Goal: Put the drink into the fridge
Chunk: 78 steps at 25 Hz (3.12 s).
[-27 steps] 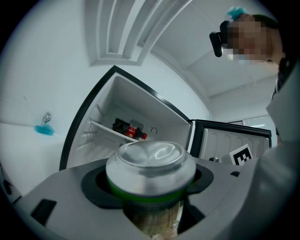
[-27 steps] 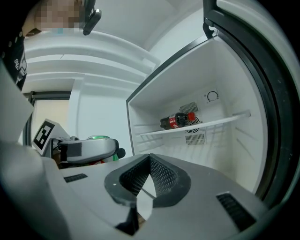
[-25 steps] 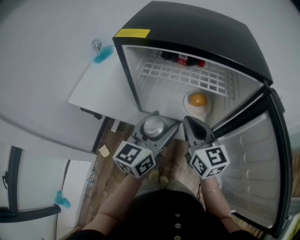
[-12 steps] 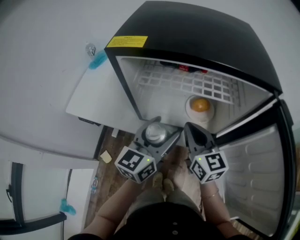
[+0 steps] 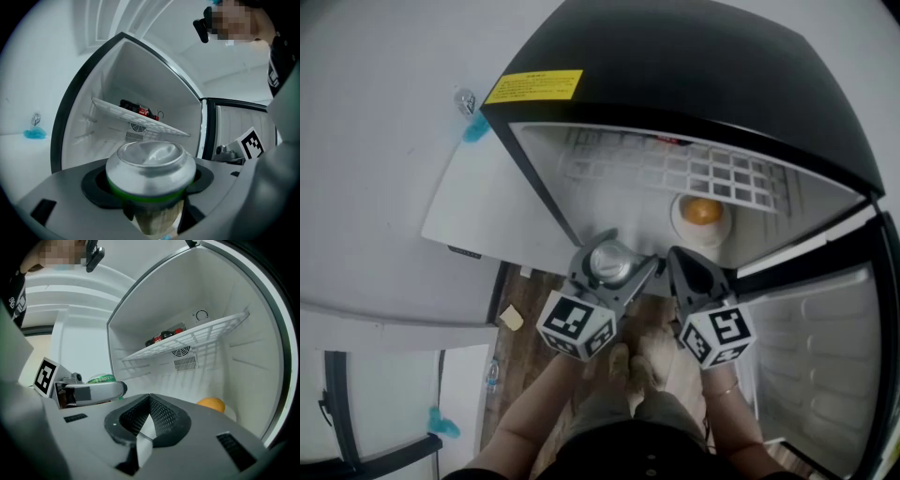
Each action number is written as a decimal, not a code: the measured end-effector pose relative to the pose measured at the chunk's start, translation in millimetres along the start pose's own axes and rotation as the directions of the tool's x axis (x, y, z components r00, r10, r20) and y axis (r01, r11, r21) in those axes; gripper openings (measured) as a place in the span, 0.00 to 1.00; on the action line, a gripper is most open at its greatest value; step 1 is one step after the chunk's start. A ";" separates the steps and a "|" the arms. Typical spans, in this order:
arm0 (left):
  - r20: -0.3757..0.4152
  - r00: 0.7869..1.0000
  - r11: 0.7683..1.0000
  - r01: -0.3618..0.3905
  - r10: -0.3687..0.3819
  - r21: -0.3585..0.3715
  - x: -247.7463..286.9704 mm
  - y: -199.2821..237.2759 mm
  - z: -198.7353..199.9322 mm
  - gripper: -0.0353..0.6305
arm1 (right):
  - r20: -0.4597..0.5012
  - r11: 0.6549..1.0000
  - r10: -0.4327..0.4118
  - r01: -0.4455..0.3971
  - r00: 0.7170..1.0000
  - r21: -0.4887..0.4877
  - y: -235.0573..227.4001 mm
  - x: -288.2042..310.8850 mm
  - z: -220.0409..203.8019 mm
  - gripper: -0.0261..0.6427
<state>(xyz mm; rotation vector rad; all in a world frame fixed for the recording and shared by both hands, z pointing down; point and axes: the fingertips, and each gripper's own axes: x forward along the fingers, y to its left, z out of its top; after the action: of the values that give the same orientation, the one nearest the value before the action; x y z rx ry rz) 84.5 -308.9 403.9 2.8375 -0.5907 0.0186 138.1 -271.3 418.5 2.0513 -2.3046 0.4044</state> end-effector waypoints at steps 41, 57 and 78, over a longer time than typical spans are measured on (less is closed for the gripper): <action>-0.096 0.995 0.996 0.000 0.008 0.087 122.6 72.7 -44.2 0.57 | -0.008 0.983 -0.145 0.145 0.989 0.111 -59.4 68.6 -36.2 0.05; -0.156 0.988 0.990 0.007 0.015 0.140 148.1 79.5 -60.6 0.57 | 0.046 0.979 -0.178 0.172 0.983 0.106 -66.9 63.3 -30.3 0.05; -0.186 0.982 0.975 0.049 -0.008 0.218 158.6 67.6 -71.1 0.58 | 0.018 0.979 -0.179 0.176 0.984 0.102 -62.0 58.3 -38.7 0.05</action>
<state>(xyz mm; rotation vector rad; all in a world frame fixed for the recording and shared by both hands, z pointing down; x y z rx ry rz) 206.0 -414.2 498.4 3.0118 -0.5371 0.3604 185.5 -325.8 477.9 2.2989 -2.1321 0.4962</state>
